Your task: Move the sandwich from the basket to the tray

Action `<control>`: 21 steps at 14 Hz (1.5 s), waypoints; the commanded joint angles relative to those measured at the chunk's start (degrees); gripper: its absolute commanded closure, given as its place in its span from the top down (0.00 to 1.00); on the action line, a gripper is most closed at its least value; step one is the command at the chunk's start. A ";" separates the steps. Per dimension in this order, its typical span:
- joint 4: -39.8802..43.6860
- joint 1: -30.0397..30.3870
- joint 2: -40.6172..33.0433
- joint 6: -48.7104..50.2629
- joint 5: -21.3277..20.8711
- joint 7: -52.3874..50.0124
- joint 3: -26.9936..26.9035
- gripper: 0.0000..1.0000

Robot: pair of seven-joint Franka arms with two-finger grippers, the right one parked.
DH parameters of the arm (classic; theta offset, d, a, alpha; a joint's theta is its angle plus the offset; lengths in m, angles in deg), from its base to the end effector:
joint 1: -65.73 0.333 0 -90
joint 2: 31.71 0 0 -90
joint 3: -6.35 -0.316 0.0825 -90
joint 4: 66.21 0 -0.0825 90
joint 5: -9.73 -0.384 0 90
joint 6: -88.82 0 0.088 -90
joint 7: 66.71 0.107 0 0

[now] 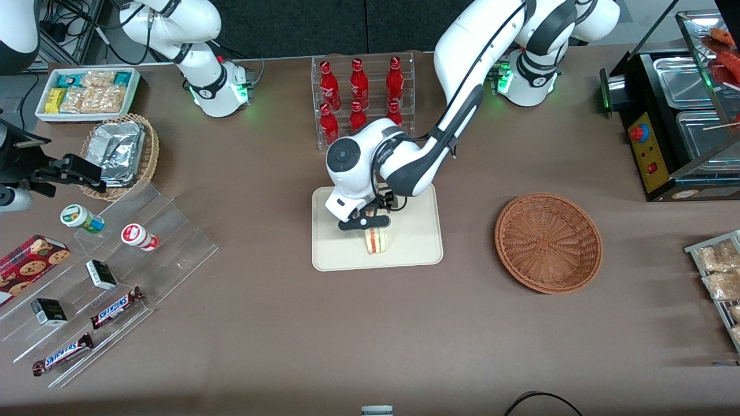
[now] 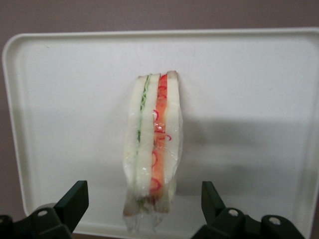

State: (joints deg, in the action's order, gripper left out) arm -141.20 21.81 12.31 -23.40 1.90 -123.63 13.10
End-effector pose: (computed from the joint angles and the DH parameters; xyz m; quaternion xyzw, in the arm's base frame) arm 0.4841 -0.5463 0.2747 -0.9974 -0.0391 0.0173 0.0573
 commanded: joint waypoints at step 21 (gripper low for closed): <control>-13.60 33.89 -30.02 23.87 8.10 49.13 -0.51 1.00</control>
State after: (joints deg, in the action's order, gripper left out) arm -151.93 52.89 -12.70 -3.13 8.98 -83.32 11.97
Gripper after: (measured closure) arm 0.000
